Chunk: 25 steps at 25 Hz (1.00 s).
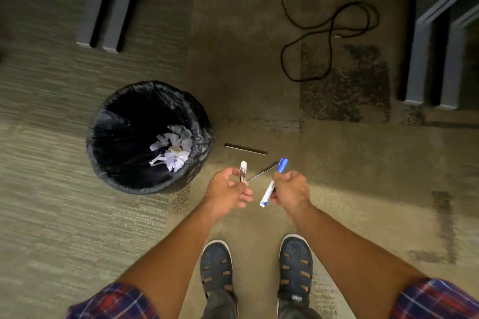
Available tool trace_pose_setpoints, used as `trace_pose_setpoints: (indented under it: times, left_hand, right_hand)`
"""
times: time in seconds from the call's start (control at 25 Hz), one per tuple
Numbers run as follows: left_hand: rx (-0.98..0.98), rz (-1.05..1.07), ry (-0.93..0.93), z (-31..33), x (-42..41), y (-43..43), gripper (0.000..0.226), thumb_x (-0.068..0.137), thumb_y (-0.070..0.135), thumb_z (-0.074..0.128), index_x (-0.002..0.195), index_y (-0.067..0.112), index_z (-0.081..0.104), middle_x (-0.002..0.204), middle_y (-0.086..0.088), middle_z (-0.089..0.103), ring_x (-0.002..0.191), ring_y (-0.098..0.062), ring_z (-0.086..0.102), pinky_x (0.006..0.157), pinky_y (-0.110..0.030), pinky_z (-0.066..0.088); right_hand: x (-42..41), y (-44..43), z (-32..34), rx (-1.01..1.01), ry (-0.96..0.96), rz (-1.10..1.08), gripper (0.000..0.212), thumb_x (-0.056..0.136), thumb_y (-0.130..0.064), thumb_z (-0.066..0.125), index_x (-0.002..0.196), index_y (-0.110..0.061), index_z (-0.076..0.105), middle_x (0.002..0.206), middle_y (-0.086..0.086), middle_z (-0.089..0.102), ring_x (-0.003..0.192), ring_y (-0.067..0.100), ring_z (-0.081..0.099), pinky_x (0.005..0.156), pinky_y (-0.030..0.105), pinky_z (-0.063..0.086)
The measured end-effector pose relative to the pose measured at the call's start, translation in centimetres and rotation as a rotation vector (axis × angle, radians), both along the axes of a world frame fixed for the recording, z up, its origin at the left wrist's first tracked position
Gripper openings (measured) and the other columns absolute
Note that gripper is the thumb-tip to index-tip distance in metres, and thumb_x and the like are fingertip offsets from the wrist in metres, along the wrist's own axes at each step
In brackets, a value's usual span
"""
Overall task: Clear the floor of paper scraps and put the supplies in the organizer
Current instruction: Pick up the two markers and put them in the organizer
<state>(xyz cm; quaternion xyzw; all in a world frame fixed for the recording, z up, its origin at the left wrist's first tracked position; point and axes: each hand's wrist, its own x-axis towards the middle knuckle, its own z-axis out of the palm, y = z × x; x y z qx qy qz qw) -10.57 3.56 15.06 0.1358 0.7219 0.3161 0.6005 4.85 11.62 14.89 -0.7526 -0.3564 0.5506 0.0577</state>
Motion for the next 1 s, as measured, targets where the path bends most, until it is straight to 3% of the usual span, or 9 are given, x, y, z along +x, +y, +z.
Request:
trace_pose_setpoints:
  times: [0.16, 0.28, 0.4, 0.56, 0.68, 0.84, 1.0]
  left_hand:
    - [0.087, 0.117, -0.099, 10.3, 1.5, 0.3, 0.022, 0.097, -0.004, 0.058, 0.104, 0.014, 0.067, 0.091, -0.016, 0.082, 0.085, -0.026, 0.082, 0.076, -0.037, 0.065]
    - [0.137, 0.159, -0.184, 18.4, 2.0, 0.1, 0.026, 0.094, -0.008, 0.061, 0.109, 0.011, 0.069, 0.1, -0.016, 0.083, 0.097, -0.028, 0.081, 0.087, -0.039, 0.066]
    - [0.189, 0.204, -0.222, 26.6, 2.3, 0.2, 0.028, 0.092, -0.01, 0.066, 0.11, 0.01, 0.071, 0.104, -0.019, 0.082, 0.101, -0.031, 0.08, 0.085, -0.035, 0.066]
    - [0.234, 0.254, -0.201, 36.2, 3.5, 0.6, 0.024, 0.096, -0.006, 0.064, 0.118, 0.002, 0.067, 0.106, -0.02, 0.081, 0.105, -0.034, 0.079, 0.097, -0.044, 0.062]
    - [0.254, 0.306, -0.229, 42.2, 4.4, 0.6, 0.021, 0.101, -0.002, 0.057, 0.12, 0.0, 0.066, 0.111, -0.024, 0.079, 0.111, -0.038, 0.076, 0.107, -0.052, 0.054]
    - [0.293, 0.393, -0.245, 48.1, 5.4, 0.2, 0.026, 0.1, -0.002, 0.049, 0.121, -0.004, 0.064, 0.113, -0.029, 0.077, 0.111, -0.041, 0.075, 0.103, -0.053, 0.058]
    - [0.344, 0.429, -0.13, 51.0, 6.3, 0.2, 0.017, 0.098, 0.003, 0.065, 0.115, -0.003, 0.067, 0.106, -0.025, 0.08, 0.105, -0.037, 0.078, 0.091, -0.045, 0.065]
  right_hand:
    - [0.0, -0.1, 10.1, -0.03, 0.159, 0.014, 0.014, 0.094, -0.018, 0.06, 0.086, -0.008, 0.055, 0.077, 0.018, 0.065, 0.065, 0.029, 0.065, 0.071, 0.054, 0.062]
    - [0.3, 0.1, 17.9, -0.021, 0.22, 0.054, 0.018, 0.097, -0.019, 0.058, 0.092, -0.001, 0.057, 0.084, 0.026, 0.07, 0.07, 0.032, 0.067, 0.07, 0.051, 0.061]
    - [0.8, 1.0, 25.5, 0.013, 0.253, 0.058, 0.023, 0.097, -0.018, 0.06, 0.098, 0.005, 0.058, 0.09, 0.03, 0.074, 0.071, 0.032, 0.07, 0.071, 0.051, 0.062]
    - [1.4, 1.8, 34.8, 0.063, 0.313, 0.061, 0.017, 0.096, -0.018, 0.064, 0.085, -0.006, 0.058, 0.077, 0.02, 0.073, 0.063, 0.028, 0.068, 0.066, 0.048, 0.062]
    - [2.1, 2.1, 40.8, 0.074, 0.372, 0.057, 0.019, 0.093, -0.021, 0.065, 0.084, -0.005, 0.06, 0.083, 0.024, 0.077, 0.072, 0.039, 0.076, 0.066, 0.048, 0.063]
    - [3.2, 2.0, 46.7, 0.091, 0.444, 0.108, 0.029, 0.087, -0.026, 0.067, 0.091, 0.002, 0.063, 0.083, 0.023, 0.076, 0.077, 0.044, 0.076, 0.069, 0.061, 0.063]
    - [3.1, 2.4, 49.9, 0.095, 0.492, 0.143, 0.024, 0.091, -0.025, 0.067, 0.094, -0.002, 0.064, 0.084, 0.019, 0.079, 0.079, 0.043, 0.077, 0.074, 0.063, 0.062]
